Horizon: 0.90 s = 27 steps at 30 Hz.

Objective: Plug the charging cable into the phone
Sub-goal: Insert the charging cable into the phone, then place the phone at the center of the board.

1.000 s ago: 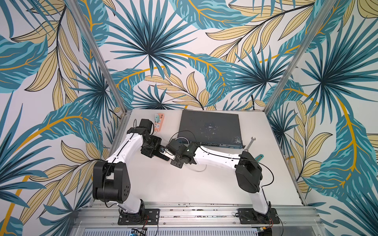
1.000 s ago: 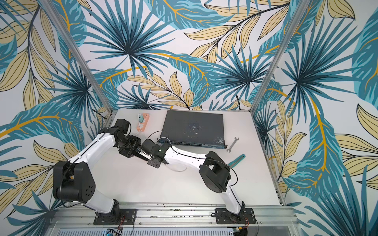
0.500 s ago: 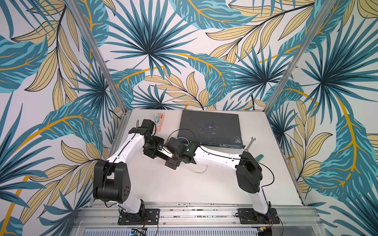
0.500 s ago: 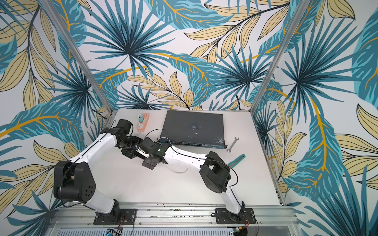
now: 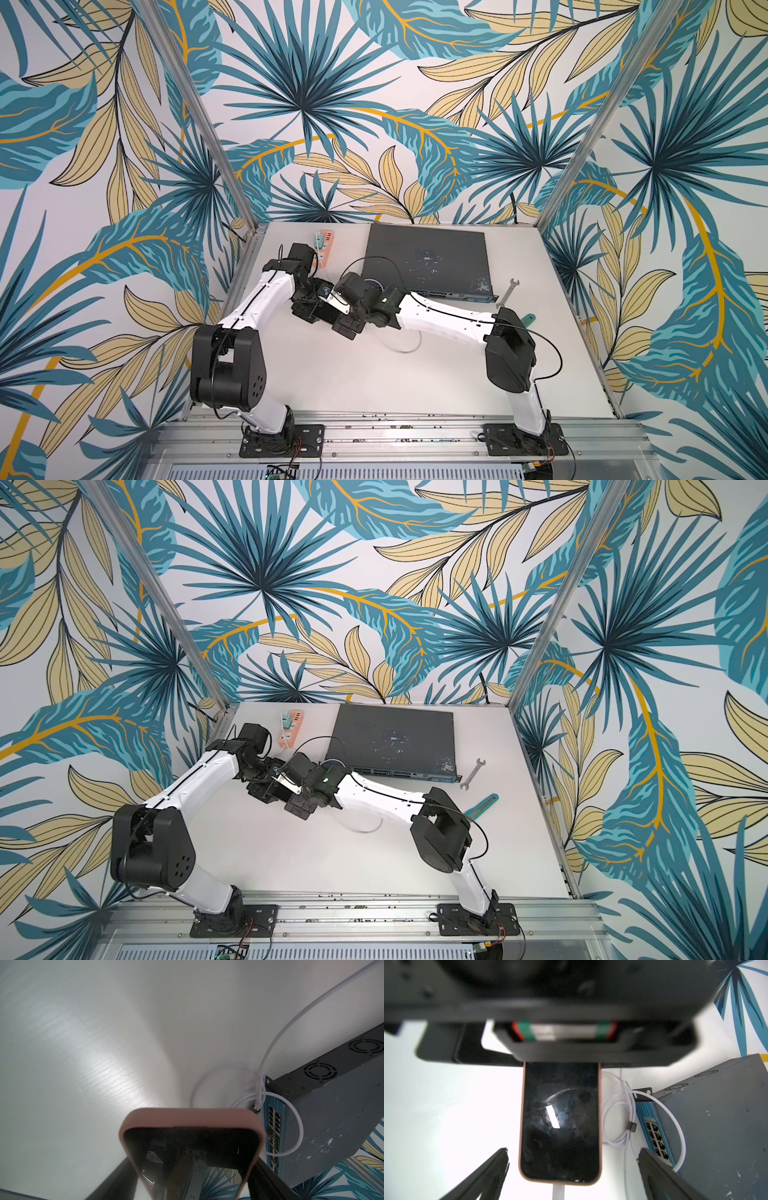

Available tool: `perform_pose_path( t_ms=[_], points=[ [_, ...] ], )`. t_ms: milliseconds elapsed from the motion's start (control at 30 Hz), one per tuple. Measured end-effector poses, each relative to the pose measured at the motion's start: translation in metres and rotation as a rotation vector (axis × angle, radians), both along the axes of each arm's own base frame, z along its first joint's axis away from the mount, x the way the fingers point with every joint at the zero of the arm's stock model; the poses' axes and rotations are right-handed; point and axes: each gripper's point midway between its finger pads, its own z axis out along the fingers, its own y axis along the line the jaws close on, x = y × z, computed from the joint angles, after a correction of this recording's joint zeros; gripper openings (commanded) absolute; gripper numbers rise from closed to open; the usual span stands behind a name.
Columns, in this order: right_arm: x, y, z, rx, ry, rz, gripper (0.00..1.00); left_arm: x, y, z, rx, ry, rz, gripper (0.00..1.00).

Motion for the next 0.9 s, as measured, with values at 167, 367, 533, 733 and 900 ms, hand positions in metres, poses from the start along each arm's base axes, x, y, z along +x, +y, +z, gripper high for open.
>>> perform_pose_path(
  t_ms=[167,367,533,733,900],
  points=[
    [0.031,-0.028,0.059,0.175,0.073,-0.105,1.0,0.0,0.0,0.002,0.01,-0.003,-0.018,0.0],
    [0.079,-0.089,0.108,0.365,0.156,-0.274,1.0,0.003,-0.003,0.007,0.019,-0.014,-0.042,0.0],
    [0.1,-0.127,0.099,0.41,0.243,-0.386,1.0,0.004,-0.013,0.007,0.024,-0.003,-0.081,0.0],
    [0.111,-0.175,0.077,0.448,0.348,-0.51,1.0,0.012,-0.022,0.01,0.039,0.001,-0.132,0.0],
    [0.116,-0.215,0.078,0.539,0.41,-0.601,1.0,0.021,-0.028,0.018,0.056,-0.013,-0.188,0.0]
  ],
)
